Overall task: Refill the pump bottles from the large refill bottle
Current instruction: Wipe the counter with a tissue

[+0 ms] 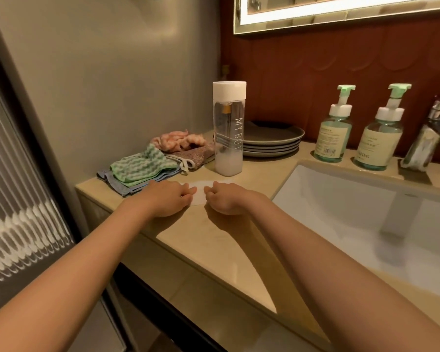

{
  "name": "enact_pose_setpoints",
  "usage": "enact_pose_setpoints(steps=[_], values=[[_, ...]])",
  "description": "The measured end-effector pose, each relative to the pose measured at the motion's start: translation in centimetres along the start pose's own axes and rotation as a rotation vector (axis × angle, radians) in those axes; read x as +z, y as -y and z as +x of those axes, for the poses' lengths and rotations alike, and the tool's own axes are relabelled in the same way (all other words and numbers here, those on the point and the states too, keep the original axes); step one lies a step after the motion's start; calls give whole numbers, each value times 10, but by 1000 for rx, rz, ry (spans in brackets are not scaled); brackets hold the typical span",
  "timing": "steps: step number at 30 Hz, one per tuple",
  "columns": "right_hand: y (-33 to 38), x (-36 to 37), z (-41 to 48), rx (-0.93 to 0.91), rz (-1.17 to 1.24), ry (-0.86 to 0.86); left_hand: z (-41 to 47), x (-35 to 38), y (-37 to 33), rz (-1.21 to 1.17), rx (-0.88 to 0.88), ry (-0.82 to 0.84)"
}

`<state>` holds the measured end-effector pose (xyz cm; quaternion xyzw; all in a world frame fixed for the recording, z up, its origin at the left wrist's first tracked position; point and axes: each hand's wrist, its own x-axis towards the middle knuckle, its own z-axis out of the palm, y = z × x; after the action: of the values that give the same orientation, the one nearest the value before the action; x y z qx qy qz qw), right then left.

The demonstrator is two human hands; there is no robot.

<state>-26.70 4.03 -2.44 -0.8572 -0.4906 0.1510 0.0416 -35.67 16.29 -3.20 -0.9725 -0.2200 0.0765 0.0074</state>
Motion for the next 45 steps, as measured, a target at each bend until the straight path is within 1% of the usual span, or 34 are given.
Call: enact_pose_setpoints(steps=[3, 9, 14, 19, 24, 27, 33, 36, 45], values=[[-19, -2, 1, 19, 41, 7, 11, -3, -12, -26, 20, 0], [-57, -13, 6, 179, 149, -31, 24, -15, -51, -3, 92, -8], [-79, -17, 4, 234, 179, -68, 42, -22, -77, -16, 103, -3], [-82, -15, 1, 213, 171, -74, 40, -24, -84, -38, 121, -22], [-78, -16, -23, 122, 281, -25, 24, -19, -73, -89, 161, -21], [-70, -12, -44, 70, 314, 4, 6, -17, -74, -67, 190, -13], [-51, 0, -71, 30, 235, -34, -26, -19, -81, -40, 199, -64], [-44, 8, -88, 28, 185, -62, -42, -18, -86, -11, 199, -62], [-39, 27, -138, 58, 122, -146, -82, -11, -111, -87, 249, -88]])
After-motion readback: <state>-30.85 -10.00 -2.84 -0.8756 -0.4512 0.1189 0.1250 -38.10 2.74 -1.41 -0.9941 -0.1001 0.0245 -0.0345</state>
